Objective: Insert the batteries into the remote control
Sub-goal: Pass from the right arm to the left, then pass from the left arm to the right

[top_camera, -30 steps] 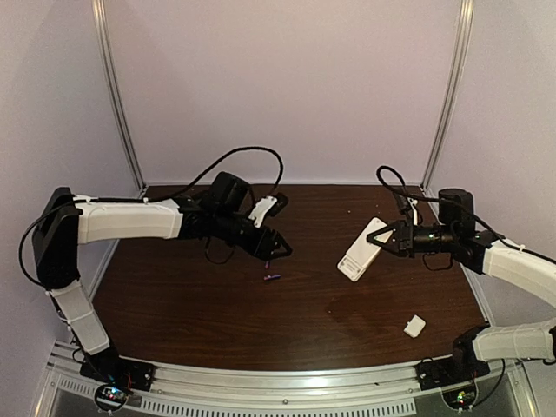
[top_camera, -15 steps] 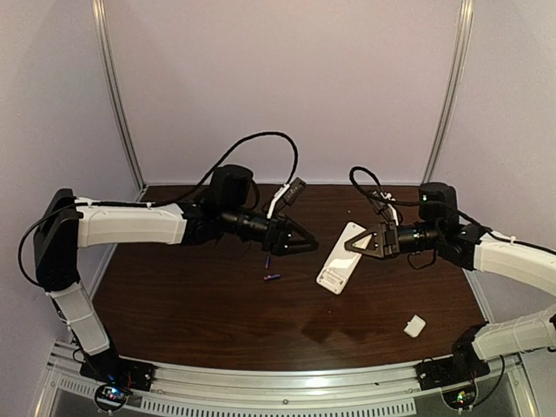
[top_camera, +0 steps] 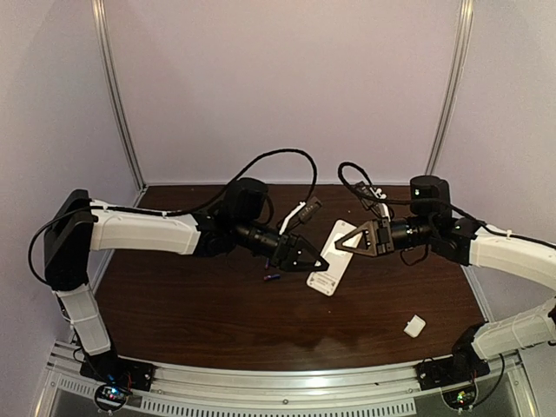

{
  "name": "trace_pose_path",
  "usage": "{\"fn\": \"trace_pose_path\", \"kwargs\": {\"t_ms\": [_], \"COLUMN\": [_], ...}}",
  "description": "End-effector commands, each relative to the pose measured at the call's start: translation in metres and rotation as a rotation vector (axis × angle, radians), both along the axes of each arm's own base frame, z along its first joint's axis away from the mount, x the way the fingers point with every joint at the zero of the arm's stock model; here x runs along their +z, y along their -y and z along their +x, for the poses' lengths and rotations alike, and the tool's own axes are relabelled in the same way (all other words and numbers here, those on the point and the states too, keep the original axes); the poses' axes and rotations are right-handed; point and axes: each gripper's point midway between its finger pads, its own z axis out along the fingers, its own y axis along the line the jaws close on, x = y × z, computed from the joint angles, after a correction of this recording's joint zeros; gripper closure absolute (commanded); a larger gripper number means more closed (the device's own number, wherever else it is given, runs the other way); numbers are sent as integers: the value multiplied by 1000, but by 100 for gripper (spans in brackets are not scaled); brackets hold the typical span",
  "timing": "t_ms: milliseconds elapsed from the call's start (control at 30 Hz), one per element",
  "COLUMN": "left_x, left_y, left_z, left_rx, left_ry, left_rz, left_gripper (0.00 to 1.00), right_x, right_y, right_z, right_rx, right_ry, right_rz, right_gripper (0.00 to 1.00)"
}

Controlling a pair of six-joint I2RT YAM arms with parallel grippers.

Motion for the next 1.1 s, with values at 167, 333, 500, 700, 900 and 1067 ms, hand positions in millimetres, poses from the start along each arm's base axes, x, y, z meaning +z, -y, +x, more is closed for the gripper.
{"fn": "trace_pose_path", "kwargs": {"t_ms": [167,333,500,700,900,1067], "left_x": [24,38,59,62,57,48], "left_y": [5,3,2,5,6,1], "left_z": [-7,-8,-4,3,5,15], "left_rx": [-53,-34,3,41,51,110], "left_ry": [-7,-40,-78,-102,-116,-94], "left_rz": [-111,-190,-290,-310,-299,-255], "left_gripper": [90,97,98,99,99,58], "right_x": [20,30,38,45,44,36], "right_y": [-5,-3,-2,-5,-8,-6], "right_z": [2,5,6,4,7,13], "right_rx": [7,-42,-68,-61,-66,-99], "right_ry": [62,59,60,68,58,43], "right_rz": [39,108,169,194,190,155], "right_gripper": [73,50,55,63,83,100]}}
